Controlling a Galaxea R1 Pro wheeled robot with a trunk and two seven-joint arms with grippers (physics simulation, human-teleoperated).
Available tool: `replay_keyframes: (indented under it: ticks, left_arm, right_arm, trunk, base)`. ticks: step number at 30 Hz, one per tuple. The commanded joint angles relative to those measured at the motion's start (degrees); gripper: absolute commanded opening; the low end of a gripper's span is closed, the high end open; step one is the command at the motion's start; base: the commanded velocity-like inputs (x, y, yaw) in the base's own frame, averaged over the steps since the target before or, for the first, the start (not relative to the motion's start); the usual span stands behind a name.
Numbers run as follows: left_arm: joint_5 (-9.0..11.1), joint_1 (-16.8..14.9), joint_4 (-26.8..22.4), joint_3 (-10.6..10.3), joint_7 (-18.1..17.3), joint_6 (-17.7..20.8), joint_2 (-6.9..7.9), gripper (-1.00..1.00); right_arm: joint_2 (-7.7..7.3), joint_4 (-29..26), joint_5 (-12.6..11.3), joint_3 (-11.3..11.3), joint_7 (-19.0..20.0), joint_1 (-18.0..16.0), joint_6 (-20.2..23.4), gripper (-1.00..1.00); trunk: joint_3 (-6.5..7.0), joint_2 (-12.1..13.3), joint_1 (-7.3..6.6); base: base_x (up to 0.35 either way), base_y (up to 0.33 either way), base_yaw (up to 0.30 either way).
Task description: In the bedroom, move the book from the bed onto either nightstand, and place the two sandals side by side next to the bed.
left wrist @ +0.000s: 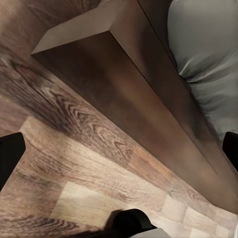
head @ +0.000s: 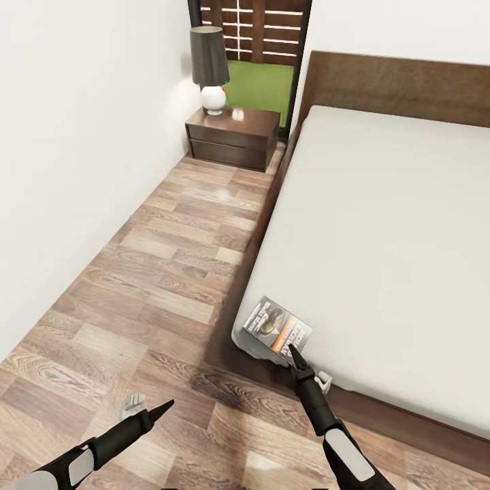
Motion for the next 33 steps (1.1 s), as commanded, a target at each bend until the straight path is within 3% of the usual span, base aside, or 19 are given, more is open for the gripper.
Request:
replay_keyframes:
  ticks: [1,3,4,25,33]
  left_arm:
    - [0.3,0.0,0.1,-0.3,-0.1,-0.2,0.02,1.00]
    - [0.3,0.0,0.1,-0.3,-0.1,-0.2,0.02,1.00]
    - [0.3,0.0,0.1,-0.3,-0.1,-0.2,0.02,1.00]
    - [0.3,0.0,0.1,-0.3,-0.1,-0.2,0.02,1.00]
    - [0.2,0.0,0.1,-0.3,-0.1,-0.2,0.02,1.00]
  right_arm:
    - [-0.03,0.0,-0.6,0.3,0.2,-0.1,-0.1,1.00]
    - [-0.03,0.0,-0.6,0.3,0.2,0.0,-0.1,1.00]
    - [-0.03,-0.1,-0.6,0.3,0.2,0.0,-0.2,-1.00]
    - [-0.05,-0.1,-0.6,0.2,0.2,-0.1,-0.1,-1.00]
    - [-0.05,-0.1,-0.6,0.2,0.2,0.0,-0.1,-1.00]
  trunk:
    - [-0.03,0.0,0.00]
    - [-0.03,0.0,0.00]
    - [-0.03,0.0,0.00]
    - [-0.03,0.0,0.00]
    - [1.41,3.2,-1.76]
  base:
    - [0.001,0.000,0.000]
    - [0.000,0.000,0.000]
    - [0.000,0.000,0.000]
    - [0.000,0.000,0.000]
    - [0.000,0.000,0.000]
